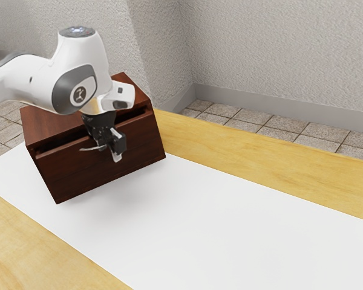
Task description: Pull the drawer handle with one arm to open the drawer
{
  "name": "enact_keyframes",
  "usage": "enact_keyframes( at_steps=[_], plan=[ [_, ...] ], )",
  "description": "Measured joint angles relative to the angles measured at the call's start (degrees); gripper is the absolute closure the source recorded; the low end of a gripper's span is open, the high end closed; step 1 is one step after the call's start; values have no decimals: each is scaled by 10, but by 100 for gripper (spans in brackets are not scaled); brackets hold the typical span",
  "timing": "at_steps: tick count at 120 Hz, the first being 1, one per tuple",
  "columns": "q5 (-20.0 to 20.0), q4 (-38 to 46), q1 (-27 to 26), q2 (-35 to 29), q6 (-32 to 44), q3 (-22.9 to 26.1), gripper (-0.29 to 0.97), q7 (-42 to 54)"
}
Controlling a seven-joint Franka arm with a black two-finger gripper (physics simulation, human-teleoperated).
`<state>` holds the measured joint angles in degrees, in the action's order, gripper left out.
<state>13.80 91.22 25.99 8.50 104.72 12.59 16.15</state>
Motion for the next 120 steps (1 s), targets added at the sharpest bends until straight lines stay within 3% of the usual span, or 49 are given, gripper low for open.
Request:
enact_keyframes(
  at_steps=[36, 55, 68, 81, 120],
  plan=[
    [-1, 29, -10, -20, 16, -1, 27, -18],
    [1, 34, -10, -23, 21, -1, 38, -27],
    [1, 46, -16, -28, 27, 0, 24, -33],
    [1, 56, -21, -32, 33, -1, 23, -41],
    [1, 96, -25, -70, 47, 3, 52, -64]
  ],
)
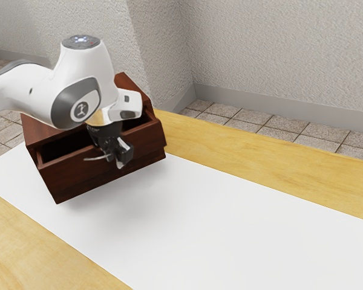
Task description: Pull the drawer handle with one arm to open the drawer
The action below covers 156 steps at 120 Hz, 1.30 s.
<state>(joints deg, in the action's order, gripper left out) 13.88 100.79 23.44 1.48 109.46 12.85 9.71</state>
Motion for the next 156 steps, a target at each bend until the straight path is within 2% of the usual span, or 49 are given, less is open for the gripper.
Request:
enact_keyframes(
  at_steps=[9, 25, 66, 91, 110, 116, 131, 156],
  plan=[
    [-3, 3, 5, -4, 2, 4, 52, -3],
    [-5, 8, 0, -6, 5, 4, 35, -10],
    [-2, 42, -25, -33, 14, -3, 33, -33],
    [-2, 59, -31, -42, 27, -1, 26, -46],
    [-3, 64, -31, -47, 36, -2, 32, -56],
    [-4, 67, -33, -50, 38, -2, 26, -58],
    [-3, 75, -42, -60, 41, -2, 32, -65],
    [-2, 85, -55, -67, 43, -2, 33, -77]
  ],
)
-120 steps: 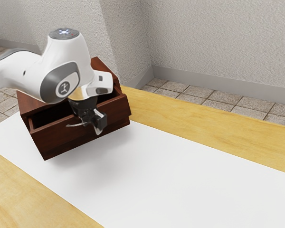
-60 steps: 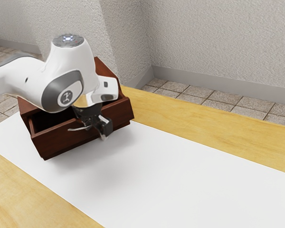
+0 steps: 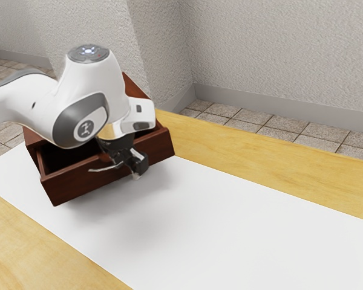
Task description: Pull the drawer handle with one arm to open the drawer
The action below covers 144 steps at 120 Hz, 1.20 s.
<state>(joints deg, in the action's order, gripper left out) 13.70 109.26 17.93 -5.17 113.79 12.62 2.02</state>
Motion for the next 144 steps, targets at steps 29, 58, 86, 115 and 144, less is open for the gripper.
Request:
enact_keyframes(
  at_steps=[29, 58, 86, 115, 144],
  plan=[
    [1, 6, -4, -5, 3, 0, 35, -12],
    [1, 10, -8, -7, 5, -1, 29, -19],
    [-1, 28, -14, -22, 17, -2, 33, -27],
    [-4, 28, -20, -23, 21, -11, 34, -31],
    [-4, 28, -25, -28, 21, -20, 38, -34]
  ],
)
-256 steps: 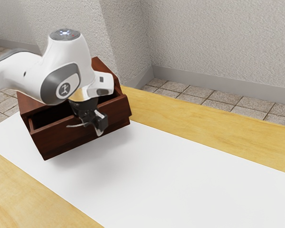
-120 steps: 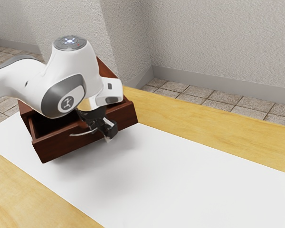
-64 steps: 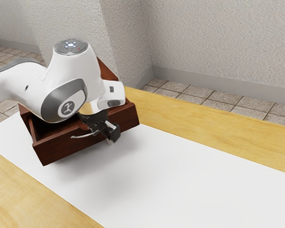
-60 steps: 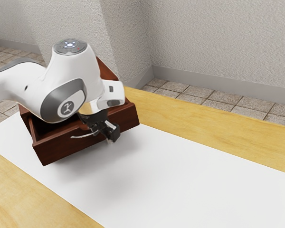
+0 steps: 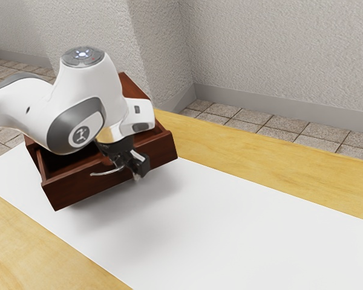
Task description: Pull the drawer handle with one arm to open the drawer
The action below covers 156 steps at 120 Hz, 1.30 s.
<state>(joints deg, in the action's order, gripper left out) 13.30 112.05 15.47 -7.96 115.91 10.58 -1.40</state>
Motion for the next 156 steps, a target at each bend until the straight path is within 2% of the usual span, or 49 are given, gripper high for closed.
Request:
enact_keyframes(
  at_steps=[54, 71, 85, 93, 99, 104, 118, 134, 142, 156],
  plan=[
    [7, -13, 0, -14, -13, 0, 26, -6],
    [6, -49, -17, -17, -38, 1, 21, -29],
    [-66, -128, -37, -14, -94, 0, 12, -128],
    [-105, -213, -51, -11, -147, -6, 9, -223],
    [-117, -265, -127, -18, -201, -92, 7, -292],
    [-121, -283, -161, -20, -238, -140, 6, -343],
    [-105, -263, -160, -14, -298, -175, 3, -456],
    [-106, -224, -138, -15, -304, -180, 2, -541],
    [-115, -216, -133, -16, -298, -178, 1, -577],
    [-119, -210, -135, -28, -303, -148, 1, -631]
  ],
)
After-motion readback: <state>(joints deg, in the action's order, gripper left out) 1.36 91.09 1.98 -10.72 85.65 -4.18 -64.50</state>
